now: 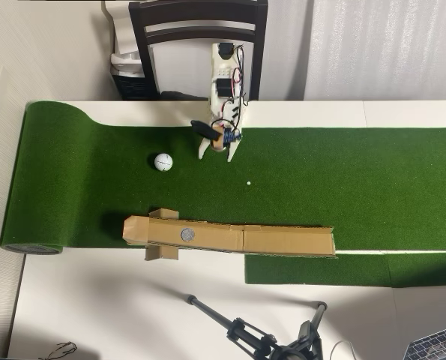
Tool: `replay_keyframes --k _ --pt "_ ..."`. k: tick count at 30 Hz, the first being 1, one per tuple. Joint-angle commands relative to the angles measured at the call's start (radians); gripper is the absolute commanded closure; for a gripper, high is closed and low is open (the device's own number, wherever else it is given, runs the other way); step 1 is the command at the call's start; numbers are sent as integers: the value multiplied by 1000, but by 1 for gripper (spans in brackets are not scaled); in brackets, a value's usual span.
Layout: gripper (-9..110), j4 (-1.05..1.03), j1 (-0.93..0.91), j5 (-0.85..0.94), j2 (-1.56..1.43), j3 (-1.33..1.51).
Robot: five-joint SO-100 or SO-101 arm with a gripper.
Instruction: Pick up the golf ball and place it on the gray mark at the back.
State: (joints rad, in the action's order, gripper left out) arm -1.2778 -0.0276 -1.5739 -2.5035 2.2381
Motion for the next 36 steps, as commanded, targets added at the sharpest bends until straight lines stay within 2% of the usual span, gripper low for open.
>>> replay_keyframes --k 1,6,15,29,36 --pt "63 -91 -48 58 153 -245" --pt "63 -189 -152 158 244 -334" --pt "63 -163 -402 287 264 -339" --pt "63 -11 -532 488 270 -328" --pt "63 -5 -641 551 408 -382"
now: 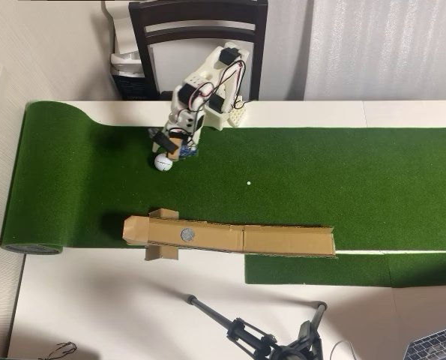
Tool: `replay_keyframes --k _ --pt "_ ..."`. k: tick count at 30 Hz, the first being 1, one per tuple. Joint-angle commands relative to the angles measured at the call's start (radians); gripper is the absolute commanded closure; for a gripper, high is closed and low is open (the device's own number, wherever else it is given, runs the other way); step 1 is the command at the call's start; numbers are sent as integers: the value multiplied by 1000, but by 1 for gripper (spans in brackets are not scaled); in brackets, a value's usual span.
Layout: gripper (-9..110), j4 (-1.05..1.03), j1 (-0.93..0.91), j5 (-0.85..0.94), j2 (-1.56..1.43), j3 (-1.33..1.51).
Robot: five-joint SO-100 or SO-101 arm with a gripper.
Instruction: Pick up the golf ball and place it on the gray mark at the back.
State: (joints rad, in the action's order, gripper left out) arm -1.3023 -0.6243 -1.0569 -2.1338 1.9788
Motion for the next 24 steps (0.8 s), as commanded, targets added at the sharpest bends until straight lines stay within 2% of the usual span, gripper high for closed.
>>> replay_keyframes --k 1,10,16,24 --pt "63 21 -46 44 55 -144" --pt "63 -28 -166 74 132 -202" --pt "63 -64 -236 66 126 -103" --pt "63 -51 -225 -49 123 -69"
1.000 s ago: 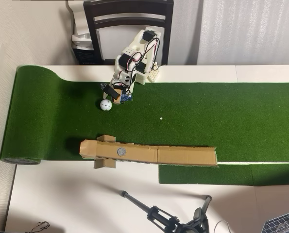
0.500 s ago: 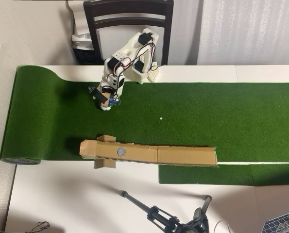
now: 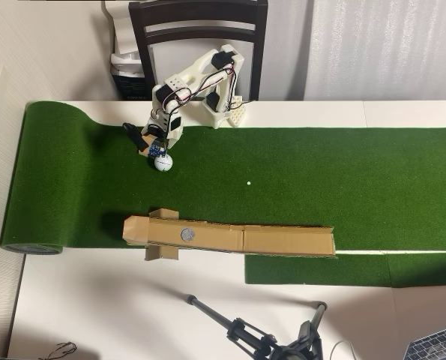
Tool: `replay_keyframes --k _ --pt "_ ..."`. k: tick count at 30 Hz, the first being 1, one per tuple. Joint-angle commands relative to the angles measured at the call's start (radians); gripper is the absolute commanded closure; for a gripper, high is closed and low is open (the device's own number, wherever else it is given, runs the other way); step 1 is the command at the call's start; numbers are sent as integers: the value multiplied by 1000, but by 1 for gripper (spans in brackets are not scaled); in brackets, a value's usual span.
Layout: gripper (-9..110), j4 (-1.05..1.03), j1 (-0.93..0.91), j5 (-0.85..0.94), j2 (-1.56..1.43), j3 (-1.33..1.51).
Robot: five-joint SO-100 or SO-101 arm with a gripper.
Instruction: Pick up the golf ball and place it on the gray mark at the back.
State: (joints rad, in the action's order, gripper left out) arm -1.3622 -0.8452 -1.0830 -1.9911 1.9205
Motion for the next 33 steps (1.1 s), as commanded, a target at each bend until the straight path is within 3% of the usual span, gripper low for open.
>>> replay_keyframes --k 1,10,16,33 --pt "63 9 -3 -23 -14 -9" --pt "63 15 94 -92 -12 -11" --pt "56 87 172 -127 -11 -5" --pt "56 255 192 -118 -9 133"
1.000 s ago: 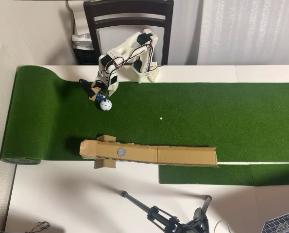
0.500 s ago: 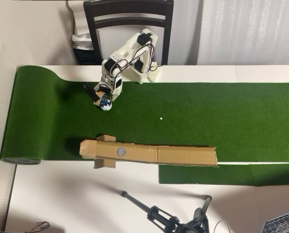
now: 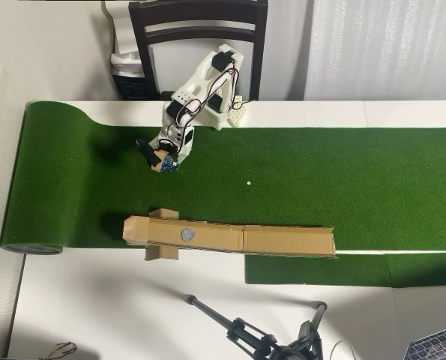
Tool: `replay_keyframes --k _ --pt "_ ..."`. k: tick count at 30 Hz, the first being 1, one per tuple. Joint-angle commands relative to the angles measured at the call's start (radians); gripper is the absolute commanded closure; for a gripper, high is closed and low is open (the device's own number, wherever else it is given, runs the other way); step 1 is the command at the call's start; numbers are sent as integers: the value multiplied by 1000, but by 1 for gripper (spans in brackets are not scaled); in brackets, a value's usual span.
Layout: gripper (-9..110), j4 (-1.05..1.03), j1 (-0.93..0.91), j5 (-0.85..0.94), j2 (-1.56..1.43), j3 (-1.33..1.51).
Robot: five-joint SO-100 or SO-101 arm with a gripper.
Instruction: Pick up the golf ball and place it on the gray mark at the back.
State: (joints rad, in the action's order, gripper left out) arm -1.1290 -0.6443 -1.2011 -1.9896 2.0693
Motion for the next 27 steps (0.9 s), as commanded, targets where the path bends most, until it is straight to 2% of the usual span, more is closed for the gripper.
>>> replay_keyframes --k 1,11,19,27 --pt "56 21 -11 0 -11 -15" --pt "56 9 -14 83 55 -14" --pt "56 20 -38 87 219 -29" --pt "56 21 -78 120 239 -40"
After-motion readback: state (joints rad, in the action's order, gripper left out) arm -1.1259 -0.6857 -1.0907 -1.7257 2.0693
